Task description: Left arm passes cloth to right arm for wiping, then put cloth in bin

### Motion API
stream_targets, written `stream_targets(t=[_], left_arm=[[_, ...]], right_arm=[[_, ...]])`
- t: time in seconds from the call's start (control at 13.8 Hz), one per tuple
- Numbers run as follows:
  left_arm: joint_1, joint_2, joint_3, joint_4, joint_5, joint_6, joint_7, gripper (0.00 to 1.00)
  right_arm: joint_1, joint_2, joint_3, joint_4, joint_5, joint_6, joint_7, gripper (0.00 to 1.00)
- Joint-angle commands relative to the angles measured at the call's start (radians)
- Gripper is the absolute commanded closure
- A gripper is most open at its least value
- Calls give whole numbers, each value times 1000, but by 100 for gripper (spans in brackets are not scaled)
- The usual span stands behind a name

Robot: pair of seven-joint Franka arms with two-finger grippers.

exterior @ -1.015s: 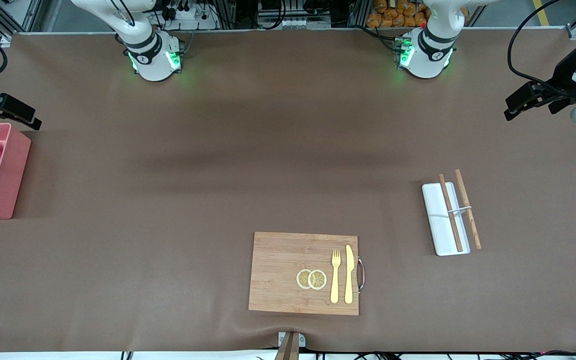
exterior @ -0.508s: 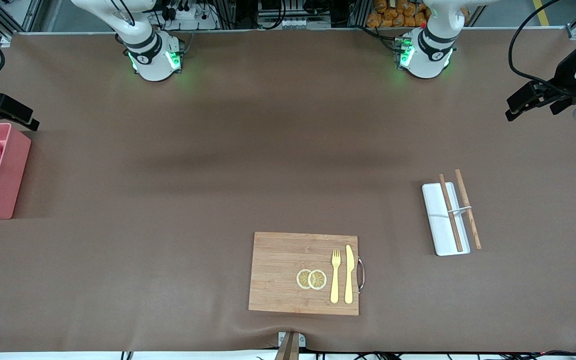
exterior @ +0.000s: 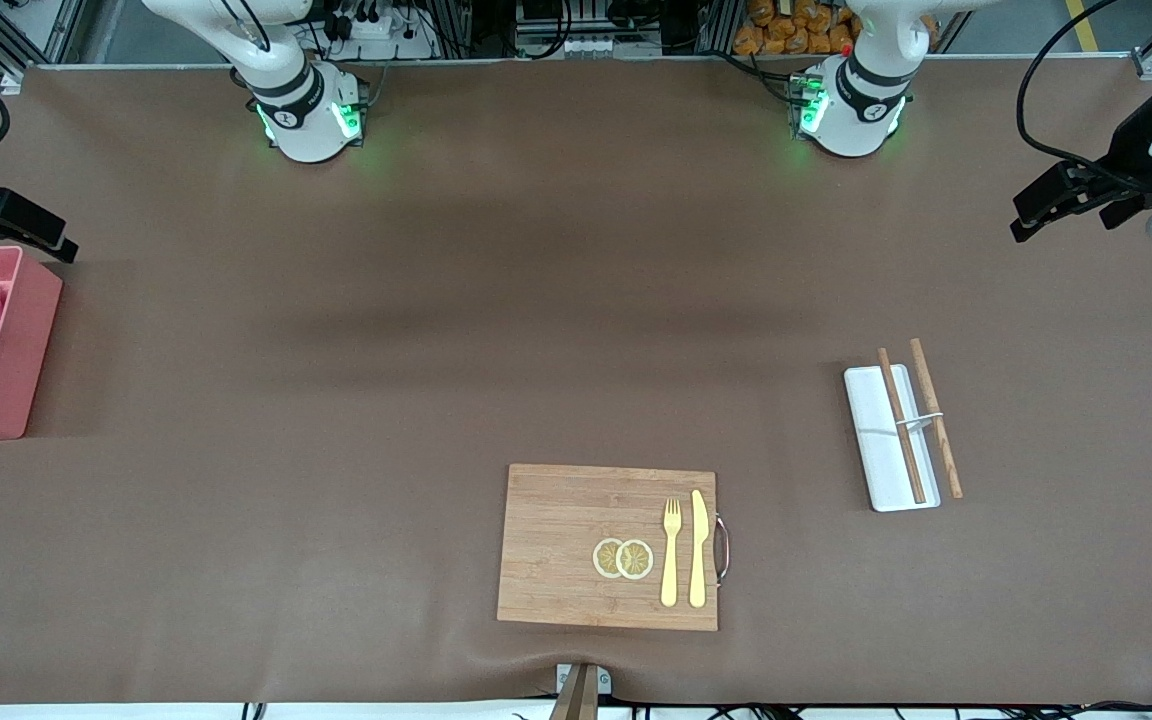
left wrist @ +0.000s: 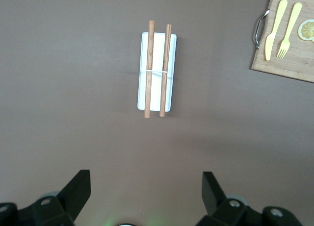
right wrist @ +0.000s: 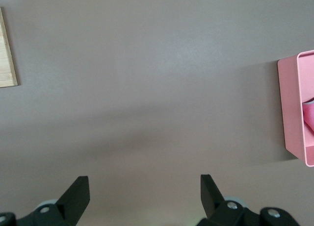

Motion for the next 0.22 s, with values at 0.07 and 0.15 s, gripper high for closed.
stream_targets(t=[0.07,0.15], left_arm=[[8,4,-3,15,-16,-2,16,0],[8,4,-3,15,-16,-2,15,0]], right_arm=[[-5,-4,4,-1,-2,-6,7,0],[-5,-4,4,0,-2,-7,5,0]])
